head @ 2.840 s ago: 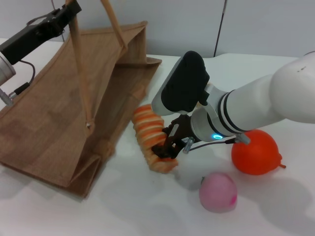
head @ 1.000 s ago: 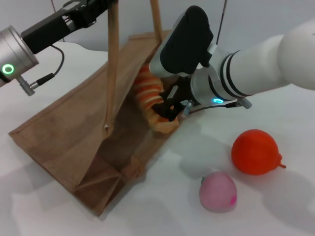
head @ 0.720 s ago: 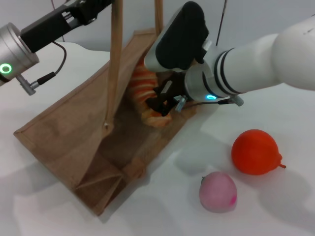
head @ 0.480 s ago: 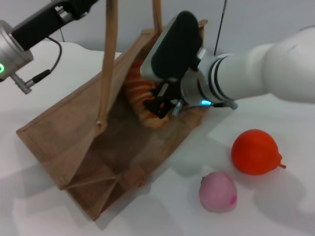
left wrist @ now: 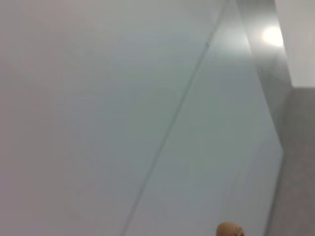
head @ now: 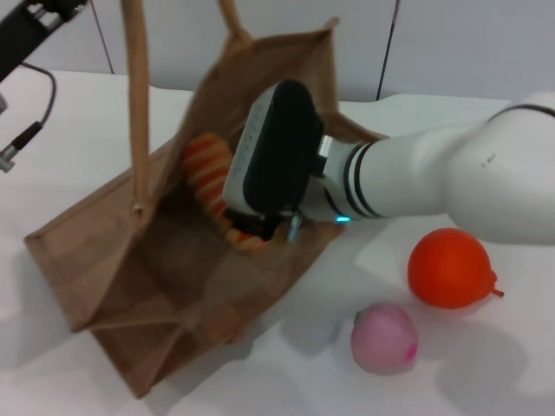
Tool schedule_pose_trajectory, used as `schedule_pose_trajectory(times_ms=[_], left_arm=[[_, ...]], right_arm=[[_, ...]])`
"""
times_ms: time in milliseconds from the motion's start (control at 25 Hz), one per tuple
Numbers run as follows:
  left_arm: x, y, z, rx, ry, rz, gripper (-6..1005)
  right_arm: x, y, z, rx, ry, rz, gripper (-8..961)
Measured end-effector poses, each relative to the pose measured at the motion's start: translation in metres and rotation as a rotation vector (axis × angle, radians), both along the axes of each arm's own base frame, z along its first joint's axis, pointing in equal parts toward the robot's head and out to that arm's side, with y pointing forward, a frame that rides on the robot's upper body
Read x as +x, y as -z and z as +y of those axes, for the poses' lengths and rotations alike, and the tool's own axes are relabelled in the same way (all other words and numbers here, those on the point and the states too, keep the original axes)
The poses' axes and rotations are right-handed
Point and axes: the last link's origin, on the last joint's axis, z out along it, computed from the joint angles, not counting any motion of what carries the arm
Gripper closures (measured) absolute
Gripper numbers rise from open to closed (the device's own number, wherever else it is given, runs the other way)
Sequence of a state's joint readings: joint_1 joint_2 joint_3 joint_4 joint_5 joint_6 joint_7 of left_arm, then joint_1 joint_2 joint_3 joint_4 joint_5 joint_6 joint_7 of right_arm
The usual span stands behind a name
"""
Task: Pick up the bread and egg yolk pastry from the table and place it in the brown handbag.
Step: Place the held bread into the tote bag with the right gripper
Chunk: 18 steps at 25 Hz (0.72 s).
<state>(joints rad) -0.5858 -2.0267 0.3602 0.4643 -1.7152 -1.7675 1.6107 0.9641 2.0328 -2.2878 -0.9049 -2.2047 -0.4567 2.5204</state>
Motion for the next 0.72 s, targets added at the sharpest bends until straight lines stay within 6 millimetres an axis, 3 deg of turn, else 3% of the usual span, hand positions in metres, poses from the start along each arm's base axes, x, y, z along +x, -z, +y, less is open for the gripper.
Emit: schedule_pose_trajectory(times_ms=[160,520,720], left_arm=[[-0.007,-0.002,-0.002,0.026,-0.028,-0.013,874],[-0.030,-0.006,-0.010,0.128,-0.128,-0.047,874],[-0.042,-0.005,-0.009,0.153,-0.204,-0.036,873]], right_arm=[[-0.004,0.000,-0.011,-0.014,-0.040,0.037,421],[-0.012,-0.004,-0.030,-0.040,-0.086,0.095,333],[-0.011,-0.023,-0.029,-0.017,-0.068,0.146,313]])
